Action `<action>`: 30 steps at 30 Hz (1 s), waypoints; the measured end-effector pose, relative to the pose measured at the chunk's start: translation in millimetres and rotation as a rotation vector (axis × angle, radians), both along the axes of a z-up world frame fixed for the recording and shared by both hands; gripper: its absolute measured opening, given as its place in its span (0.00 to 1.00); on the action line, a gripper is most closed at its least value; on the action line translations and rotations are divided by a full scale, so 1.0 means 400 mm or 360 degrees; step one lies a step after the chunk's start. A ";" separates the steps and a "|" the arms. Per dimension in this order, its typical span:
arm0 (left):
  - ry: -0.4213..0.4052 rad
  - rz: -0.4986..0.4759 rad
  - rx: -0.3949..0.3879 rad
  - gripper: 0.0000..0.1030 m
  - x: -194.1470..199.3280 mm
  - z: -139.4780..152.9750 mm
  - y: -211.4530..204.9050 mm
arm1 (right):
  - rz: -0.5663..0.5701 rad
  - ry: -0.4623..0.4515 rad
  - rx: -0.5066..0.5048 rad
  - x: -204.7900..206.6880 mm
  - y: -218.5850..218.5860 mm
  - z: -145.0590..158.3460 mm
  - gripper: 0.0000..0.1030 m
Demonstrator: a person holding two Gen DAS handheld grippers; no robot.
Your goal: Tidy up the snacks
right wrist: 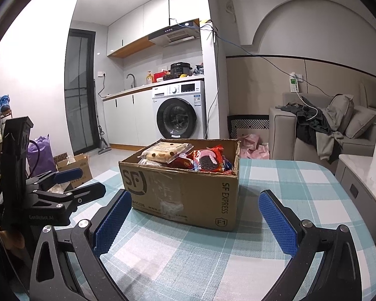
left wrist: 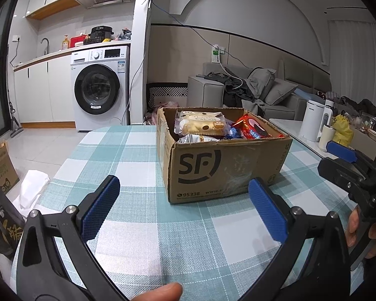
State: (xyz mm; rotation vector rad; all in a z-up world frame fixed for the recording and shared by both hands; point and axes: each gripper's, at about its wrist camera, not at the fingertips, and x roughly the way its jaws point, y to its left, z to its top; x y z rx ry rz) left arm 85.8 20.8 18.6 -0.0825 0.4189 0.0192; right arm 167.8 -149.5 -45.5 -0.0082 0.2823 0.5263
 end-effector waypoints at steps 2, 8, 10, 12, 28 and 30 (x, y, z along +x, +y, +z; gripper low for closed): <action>0.0001 -0.0001 0.0002 1.00 0.004 -0.001 -0.001 | 0.0002 -0.0006 -0.0005 -0.001 0.001 -0.001 1.00; 0.0001 -0.0002 -0.0002 1.00 -0.001 -0.003 -0.001 | 0.0008 -0.0005 -0.0009 -0.001 0.002 -0.002 1.00; 0.0001 -0.0001 -0.0003 1.00 0.000 -0.005 -0.002 | 0.0010 -0.0005 -0.0008 -0.002 0.002 -0.002 1.00; -0.0001 -0.0002 -0.0002 1.00 -0.002 -0.004 -0.001 | 0.0011 -0.0006 -0.0009 -0.003 0.003 -0.002 1.00; 0.0000 -0.0002 -0.0005 1.00 -0.001 -0.005 -0.001 | 0.0011 -0.0005 -0.0010 -0.002 0.003 -0.003 1.00; 0.0000 -0.0002 -0.0003 1.00 -0.003 -0.004 -0.001 | 0.0010 -0.0007 -0.0010 -0.003 0.003 -0.003 1.00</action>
